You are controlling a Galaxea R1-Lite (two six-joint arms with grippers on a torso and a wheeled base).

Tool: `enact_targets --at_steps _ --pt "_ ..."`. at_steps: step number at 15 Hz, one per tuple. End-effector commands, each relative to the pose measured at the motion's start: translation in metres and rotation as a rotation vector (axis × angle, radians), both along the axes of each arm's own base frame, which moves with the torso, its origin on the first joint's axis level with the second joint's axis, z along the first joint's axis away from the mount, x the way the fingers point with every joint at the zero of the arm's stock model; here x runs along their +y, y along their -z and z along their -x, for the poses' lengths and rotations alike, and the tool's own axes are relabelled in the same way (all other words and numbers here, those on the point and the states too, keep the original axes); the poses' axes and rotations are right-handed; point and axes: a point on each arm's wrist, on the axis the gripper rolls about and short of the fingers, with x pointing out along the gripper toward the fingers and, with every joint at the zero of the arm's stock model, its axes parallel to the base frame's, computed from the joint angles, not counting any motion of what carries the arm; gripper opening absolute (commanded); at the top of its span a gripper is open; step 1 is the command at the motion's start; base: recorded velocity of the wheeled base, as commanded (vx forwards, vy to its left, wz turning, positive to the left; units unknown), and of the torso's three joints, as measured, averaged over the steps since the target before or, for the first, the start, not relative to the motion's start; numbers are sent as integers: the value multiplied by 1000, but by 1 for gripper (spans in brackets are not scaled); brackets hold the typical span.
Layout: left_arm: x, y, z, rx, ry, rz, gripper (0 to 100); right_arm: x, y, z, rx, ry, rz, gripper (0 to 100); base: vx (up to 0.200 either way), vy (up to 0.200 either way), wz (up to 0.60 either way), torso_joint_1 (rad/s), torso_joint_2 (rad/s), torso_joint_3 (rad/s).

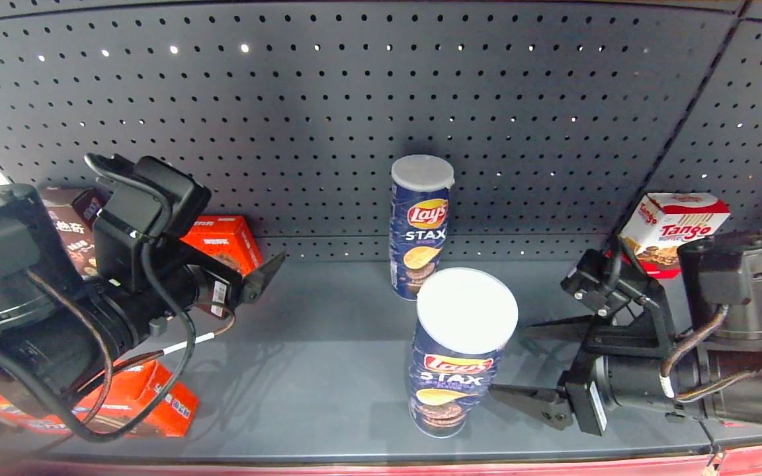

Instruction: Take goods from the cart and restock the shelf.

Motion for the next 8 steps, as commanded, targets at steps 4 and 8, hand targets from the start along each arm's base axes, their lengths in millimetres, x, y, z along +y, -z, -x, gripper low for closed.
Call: enact_targets --at_steps 4,8 --pt "0 0 0 -3 0 1 100 12 7 -9 16 -15 14 100 0 0 0 0 0 0" --pt "1 0 1 -1 -3 1 100 9 10 -4 22 -10 24 100 0 0 0 0 0 0"
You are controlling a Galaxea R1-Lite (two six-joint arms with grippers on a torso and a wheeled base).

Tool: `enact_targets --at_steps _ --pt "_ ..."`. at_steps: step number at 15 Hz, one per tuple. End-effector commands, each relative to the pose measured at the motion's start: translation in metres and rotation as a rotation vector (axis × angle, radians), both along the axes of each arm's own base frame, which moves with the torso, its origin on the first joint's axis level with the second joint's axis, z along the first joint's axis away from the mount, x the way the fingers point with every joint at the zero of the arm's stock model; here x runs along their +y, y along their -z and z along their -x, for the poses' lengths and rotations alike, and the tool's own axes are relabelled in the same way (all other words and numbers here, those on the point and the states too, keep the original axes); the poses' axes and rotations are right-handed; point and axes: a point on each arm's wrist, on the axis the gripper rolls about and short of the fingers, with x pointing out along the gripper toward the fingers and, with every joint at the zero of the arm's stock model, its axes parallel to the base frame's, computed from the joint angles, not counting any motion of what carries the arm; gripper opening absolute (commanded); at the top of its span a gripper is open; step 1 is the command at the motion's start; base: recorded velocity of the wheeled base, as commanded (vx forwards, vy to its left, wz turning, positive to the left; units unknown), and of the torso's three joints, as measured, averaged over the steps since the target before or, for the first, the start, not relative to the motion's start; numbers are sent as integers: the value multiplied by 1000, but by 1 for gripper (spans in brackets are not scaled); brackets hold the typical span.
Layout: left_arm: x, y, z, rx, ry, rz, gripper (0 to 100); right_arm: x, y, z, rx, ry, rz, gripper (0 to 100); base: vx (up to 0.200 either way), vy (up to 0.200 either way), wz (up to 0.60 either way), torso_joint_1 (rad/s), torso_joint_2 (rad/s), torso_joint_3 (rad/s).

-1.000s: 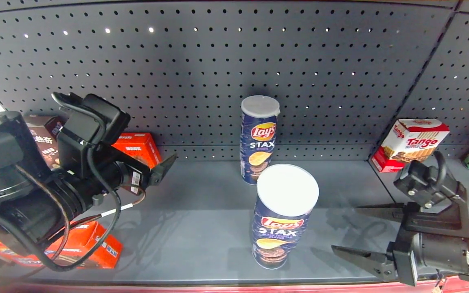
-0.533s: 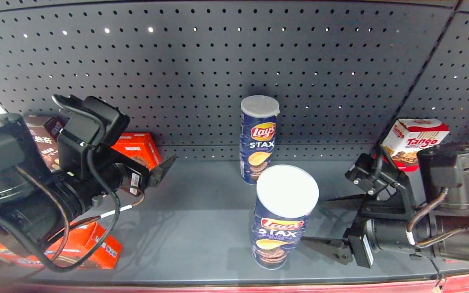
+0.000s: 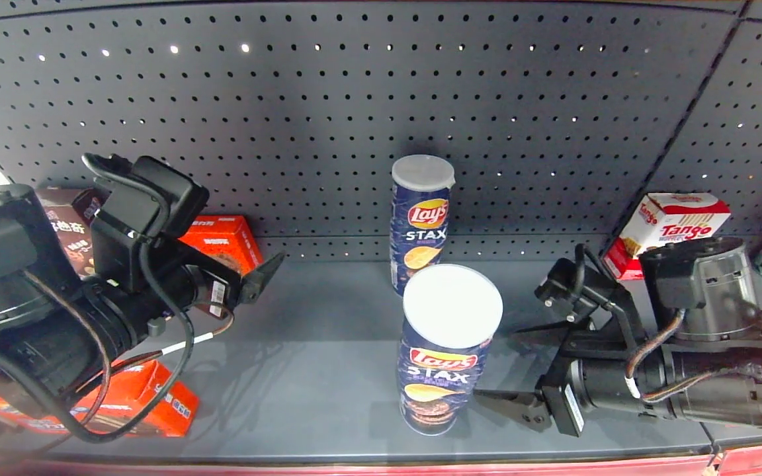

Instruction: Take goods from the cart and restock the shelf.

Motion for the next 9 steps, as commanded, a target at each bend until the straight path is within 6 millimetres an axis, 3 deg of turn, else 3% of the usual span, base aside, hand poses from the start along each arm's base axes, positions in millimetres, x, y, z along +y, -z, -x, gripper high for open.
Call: enact_targets --at_steps 1,4,9 --pt "0 0 0 0 -2 0 100 -5 0 7 -4 -2 -1 100 0 0 0 0 0 0" --pt "0 0 0 -1 -1 1 100 -4 -1 11 -4 -18 -5 100 0 0 0 0 0 0" --pt "0 0 0 -1 -2 1 100 9 -1 0 -4 -28 -1 100 0 0 0 0 0 0"
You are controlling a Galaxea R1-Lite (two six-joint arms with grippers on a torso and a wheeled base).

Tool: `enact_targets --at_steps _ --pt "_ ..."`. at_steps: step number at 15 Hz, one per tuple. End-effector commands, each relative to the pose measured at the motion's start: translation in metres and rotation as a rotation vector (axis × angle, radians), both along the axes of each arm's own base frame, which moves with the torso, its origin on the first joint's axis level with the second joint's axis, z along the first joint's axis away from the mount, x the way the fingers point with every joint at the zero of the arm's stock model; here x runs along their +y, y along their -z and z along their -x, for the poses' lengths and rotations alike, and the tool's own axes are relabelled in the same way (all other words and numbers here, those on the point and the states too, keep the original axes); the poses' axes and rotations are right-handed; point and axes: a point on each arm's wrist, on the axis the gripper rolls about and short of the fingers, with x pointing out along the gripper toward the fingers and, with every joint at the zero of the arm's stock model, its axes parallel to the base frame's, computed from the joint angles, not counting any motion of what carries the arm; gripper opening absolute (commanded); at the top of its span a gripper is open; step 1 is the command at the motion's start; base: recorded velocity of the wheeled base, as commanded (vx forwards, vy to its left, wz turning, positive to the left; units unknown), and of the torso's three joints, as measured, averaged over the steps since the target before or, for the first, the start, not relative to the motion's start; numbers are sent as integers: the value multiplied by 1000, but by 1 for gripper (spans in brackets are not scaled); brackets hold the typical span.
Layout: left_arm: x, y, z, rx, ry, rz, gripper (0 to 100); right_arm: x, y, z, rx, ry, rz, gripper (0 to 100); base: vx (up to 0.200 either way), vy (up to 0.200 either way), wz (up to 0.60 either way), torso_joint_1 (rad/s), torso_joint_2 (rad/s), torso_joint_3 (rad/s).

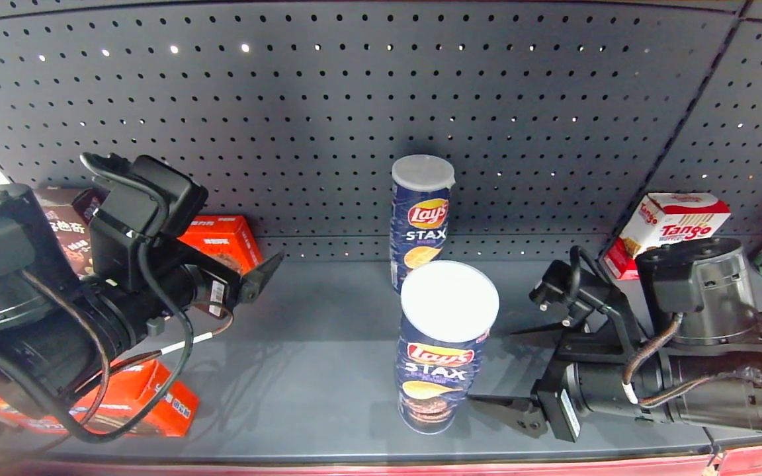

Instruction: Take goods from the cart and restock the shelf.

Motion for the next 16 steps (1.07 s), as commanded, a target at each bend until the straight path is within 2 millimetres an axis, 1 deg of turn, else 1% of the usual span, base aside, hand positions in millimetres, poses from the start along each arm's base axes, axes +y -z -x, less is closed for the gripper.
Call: enact_targets --at_steps 1,3,5,6,7,8,9,10,11,12,13,14,15,16 --pt "1 0 0 -1 -3 0 100 3 3 -3 11 -2 8 100 0 0 0 0 0 0" --pt "1 0 0 -1 -3 0 100 3 4 -3 9 -1 9 100 0 0 0 0 0 0" --pt "1 2 1 5 -1 -2 100 -2 0 0 -9 10 -6 100 0 0 0 0 0 0" --pt "3 3 5 6 -1 -3 100 -9 -7 3 -47 39 -30 100 0 0 0 0 0 0" --pt "5 3 11 4 -1 -1 100 -22 -19 6 -97 88 -60 100 0 0 0 0 0 0" --pt "7 3 14 1 -1 0 100 -29 -24 8 -117 110 -74 100 0 0 0 0 0 0" --pt "12 1 27 -14 0 8 100 -52 -43 17 -187 182 -122 100 0 0 0 0 0 0" --pt "20 -7 45 -50 0 25 100 -83 -66 33 -289 281 -179 100 0 0 0 0 0 0" --pt "23 -12 52 -74 2 37 100 -97 -75 43 -337 330 -202 100 0 0 0 0 0 0" --pt "27 -17 61 -91 10 56 100 -113 -84 60 -398 391 -239 100 0 0 0 0 0 0" --pt "30 -22 73 -102 22 83 100 -130 -82 85 -456 475 -255 100 0 0 0 0 0 0" --pt "30 -22 74 -104 23 83 100 -132 -81 88 -461 482 -256 100 0 0 0 0 0 0" --pt "37 -19 94 -126 39 97 100 -145 -60 127 -513 526 -270 100 0 0 0 0 0 0" --pt "39 -18 101 -134 41 103 100 -148 -55 138 -528 527 -278 100 0 0 0 0 0 0"
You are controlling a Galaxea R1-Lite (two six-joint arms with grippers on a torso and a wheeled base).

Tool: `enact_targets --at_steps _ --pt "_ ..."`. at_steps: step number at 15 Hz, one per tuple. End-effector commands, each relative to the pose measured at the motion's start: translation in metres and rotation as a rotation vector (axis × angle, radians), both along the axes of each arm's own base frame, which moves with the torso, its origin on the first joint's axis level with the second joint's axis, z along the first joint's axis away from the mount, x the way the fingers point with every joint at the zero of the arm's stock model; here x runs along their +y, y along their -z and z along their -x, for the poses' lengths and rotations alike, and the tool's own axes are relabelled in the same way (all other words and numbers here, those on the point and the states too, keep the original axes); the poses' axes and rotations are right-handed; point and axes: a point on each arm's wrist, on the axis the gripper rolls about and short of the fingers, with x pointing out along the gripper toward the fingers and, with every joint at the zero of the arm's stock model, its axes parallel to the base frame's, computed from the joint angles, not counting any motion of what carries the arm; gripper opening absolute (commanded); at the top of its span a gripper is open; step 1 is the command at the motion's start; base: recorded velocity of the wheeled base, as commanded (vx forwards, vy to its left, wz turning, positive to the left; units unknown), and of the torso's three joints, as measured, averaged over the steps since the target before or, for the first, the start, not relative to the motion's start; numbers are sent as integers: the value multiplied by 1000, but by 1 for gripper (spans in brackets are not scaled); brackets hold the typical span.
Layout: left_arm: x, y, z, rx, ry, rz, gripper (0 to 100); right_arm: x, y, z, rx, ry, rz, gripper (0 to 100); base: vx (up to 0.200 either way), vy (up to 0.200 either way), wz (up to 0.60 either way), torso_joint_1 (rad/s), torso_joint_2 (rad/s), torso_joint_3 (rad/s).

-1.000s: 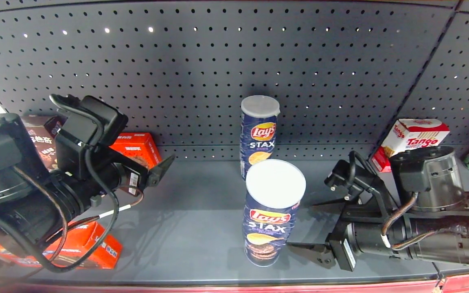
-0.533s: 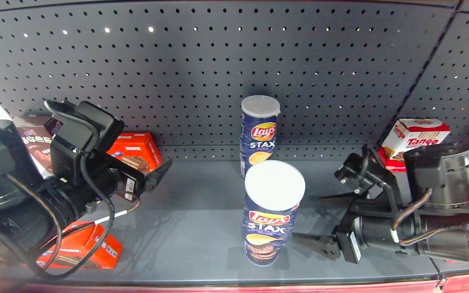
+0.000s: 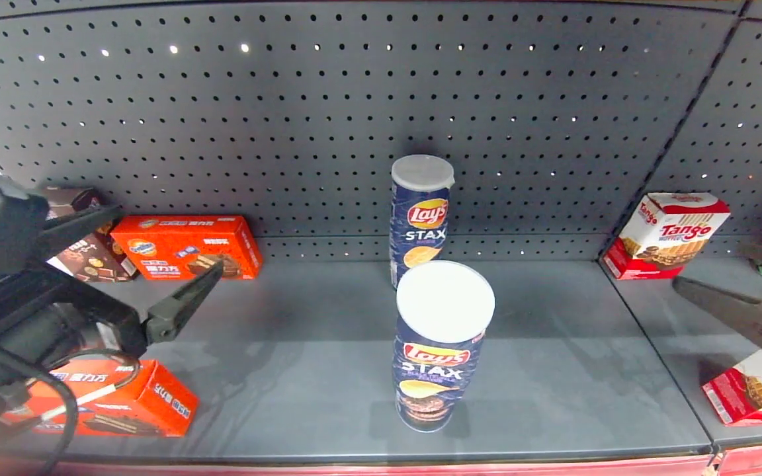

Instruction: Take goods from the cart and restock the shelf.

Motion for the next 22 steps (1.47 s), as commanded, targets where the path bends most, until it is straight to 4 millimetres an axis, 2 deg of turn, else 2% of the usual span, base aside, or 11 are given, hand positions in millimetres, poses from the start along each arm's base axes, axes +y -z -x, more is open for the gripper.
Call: enact_targets --at_steps 1,2,6,8,11,14,16,19,20,22 --pt "20 5 49 -81 18 40 100 -28 32 82 -157 74 -46 100 0 0 0 0 0 0" --pt "27 14 64 -82 17 42 100 -32 43 98 -190 83 -57 100 0 0 0 0 0 0" --pt "51 41 114 -43 3 24 100 -41 87 139 -194 84 -85 100 0 0 0 0 0 0" --pt "62 54 137 -29 8 17 100 -44 107 151 -175 86 -80 100 0 0 0 0 0 0" --pt "74 72 161 -35 3 20 100 -43 117 147 -152 91 -76 100 0 0 0 0 0 0" --pt "80 91 175 -4 6 3 100 -41 143 138 -83 91 -54 100 0 0 0 0 0 0" --pt "81 112 177 21 6 -12 100 -40 161 133 -49 95 -46 100 0 0 0 0 0 0" --pt "79 135 175 57 -7 -32 100 -41 169 132 39 208 -49 100 0 0 0 0 0 0" --pt "79 139 173 72 -17 -38 100 -42 173 132 84 318 -71 100 0 0 0 0 0 0" --pt "78 141 173 78 -27 -38 100 -41 174 132 96 417 -81 100 0 0 0 0 0 0"
